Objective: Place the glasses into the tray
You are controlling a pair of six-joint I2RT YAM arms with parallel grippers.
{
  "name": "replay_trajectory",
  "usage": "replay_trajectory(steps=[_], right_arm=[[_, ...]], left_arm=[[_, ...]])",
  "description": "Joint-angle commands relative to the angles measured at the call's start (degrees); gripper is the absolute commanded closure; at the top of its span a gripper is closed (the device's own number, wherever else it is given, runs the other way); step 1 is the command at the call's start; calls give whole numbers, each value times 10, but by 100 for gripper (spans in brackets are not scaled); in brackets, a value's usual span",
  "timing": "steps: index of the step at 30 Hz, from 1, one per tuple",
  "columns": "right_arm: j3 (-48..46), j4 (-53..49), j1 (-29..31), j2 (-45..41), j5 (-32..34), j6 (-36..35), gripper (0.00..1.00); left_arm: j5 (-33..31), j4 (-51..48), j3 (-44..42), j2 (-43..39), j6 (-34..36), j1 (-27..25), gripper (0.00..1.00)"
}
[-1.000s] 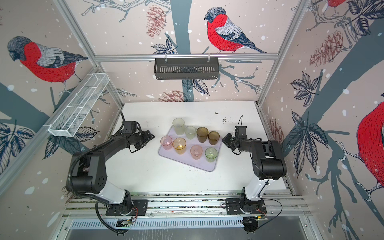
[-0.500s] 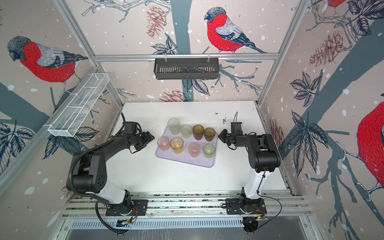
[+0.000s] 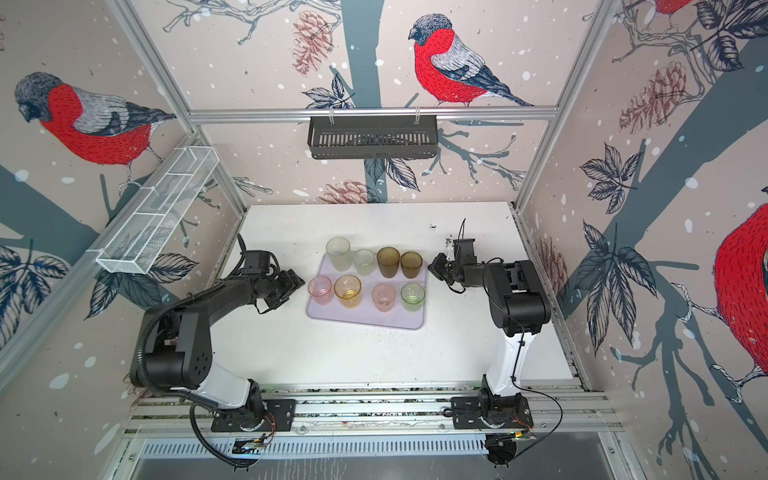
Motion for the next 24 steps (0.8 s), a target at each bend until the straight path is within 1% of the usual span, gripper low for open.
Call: replay_trajectory(steps=[1,4,7,9,14,16,20,24], right_arm=[[7,-30,4,12,1,-1,97],[14,-30,6,20,-1,-3,97],[22,-31,7,26,-2,-3,97],[27,-33,7,27,-2,-3,97],[41,-44,6,32,-1,-11,97],[43,-44,5,33,-1,-11,96],[44,-41,5,34,-2,-10,96],[43,-37,5,37,-1,-7,96]], left_arm=[[1,10,-5,-3,-2,4,24],[5,13,-12,-2,-3,7,26],[4,16,-16,0,-3,7,31],[4,19,-18,3,-4,7,36],[8,27,-20,12,-5,7,54],[7,28,-23,13,-1,7,60],[3,22,-23,14,10,7,67],[5,19,-27,16,15,7,71]])
